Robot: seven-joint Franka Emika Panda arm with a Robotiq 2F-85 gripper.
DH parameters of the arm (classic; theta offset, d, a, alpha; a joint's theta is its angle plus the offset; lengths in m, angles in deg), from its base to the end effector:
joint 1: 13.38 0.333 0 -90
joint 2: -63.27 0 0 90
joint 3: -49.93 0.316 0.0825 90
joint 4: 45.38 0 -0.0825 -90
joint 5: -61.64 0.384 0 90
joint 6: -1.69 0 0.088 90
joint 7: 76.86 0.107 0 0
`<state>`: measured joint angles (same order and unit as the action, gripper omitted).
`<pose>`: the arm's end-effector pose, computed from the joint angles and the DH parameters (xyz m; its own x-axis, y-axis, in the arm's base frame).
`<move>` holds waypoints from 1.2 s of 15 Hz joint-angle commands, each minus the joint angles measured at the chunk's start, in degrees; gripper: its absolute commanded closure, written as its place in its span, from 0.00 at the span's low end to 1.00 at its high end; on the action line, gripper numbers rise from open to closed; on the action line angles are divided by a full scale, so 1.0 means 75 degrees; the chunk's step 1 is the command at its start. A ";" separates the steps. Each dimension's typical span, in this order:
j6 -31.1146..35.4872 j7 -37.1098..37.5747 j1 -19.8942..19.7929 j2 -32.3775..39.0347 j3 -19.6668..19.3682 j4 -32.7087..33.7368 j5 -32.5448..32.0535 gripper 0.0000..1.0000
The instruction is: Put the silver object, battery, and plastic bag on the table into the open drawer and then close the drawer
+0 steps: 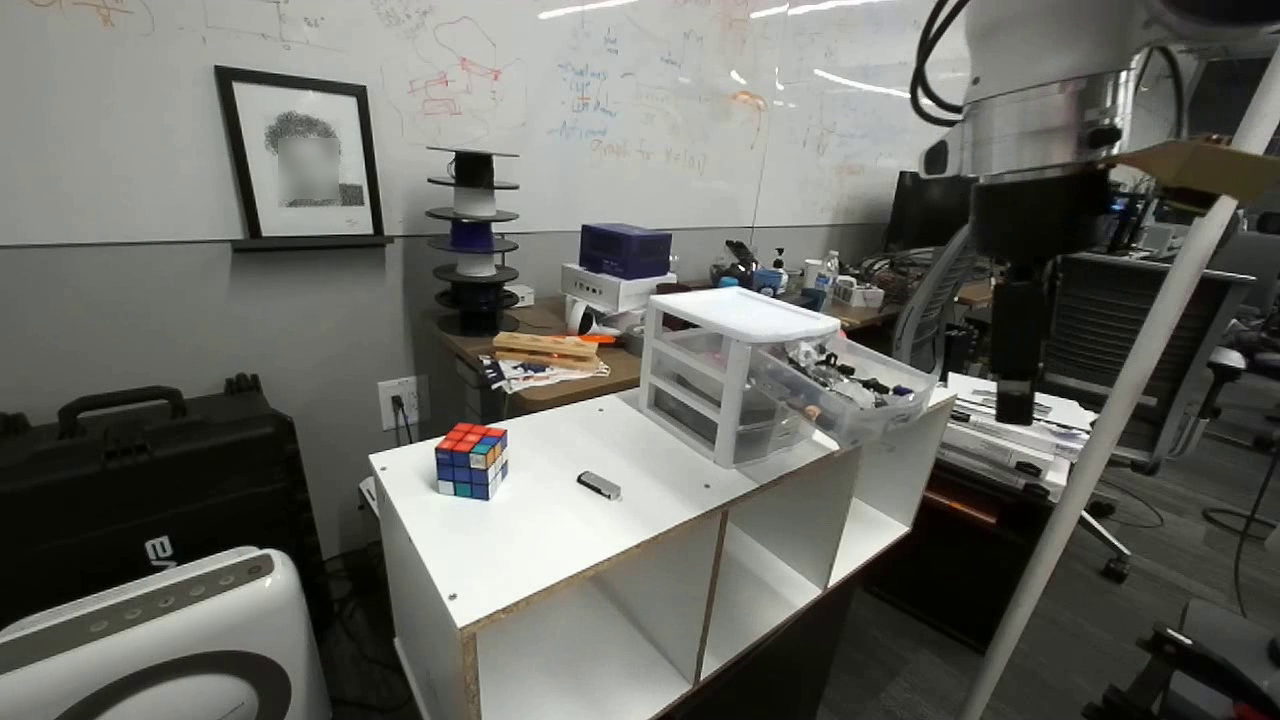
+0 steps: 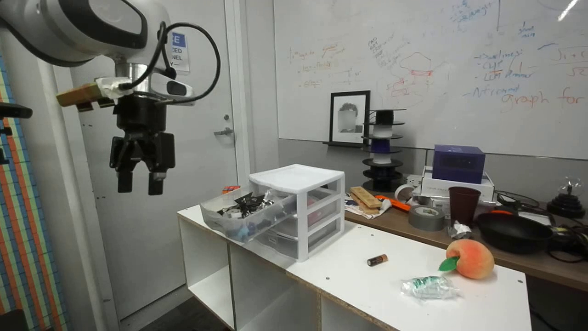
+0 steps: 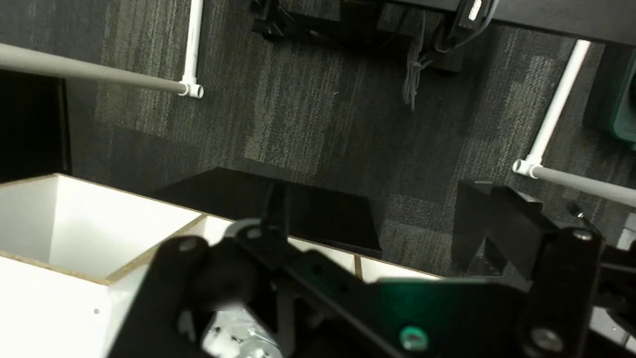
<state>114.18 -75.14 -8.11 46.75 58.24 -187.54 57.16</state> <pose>0.4008 0.0910 0.3777 0.9497 0.2137 -0.2290 0.2437 -0.9635 0.1112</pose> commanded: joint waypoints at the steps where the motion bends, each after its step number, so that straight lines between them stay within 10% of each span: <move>1: 0.0498 0.0116 0.0287 0.1216 0.0285 0.0965 -0.0281 0.00; 11: 0.2898 -0.0398 0.0613 0.4232 0.0356 0.2826 -0.0615 0.00; 18: 0.2850 -0.1151 0.1219 0.6529 0.0264 0.4990 -0.1402 0.00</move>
<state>137.02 -81.31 -1.46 88.99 61.03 -159.00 49.19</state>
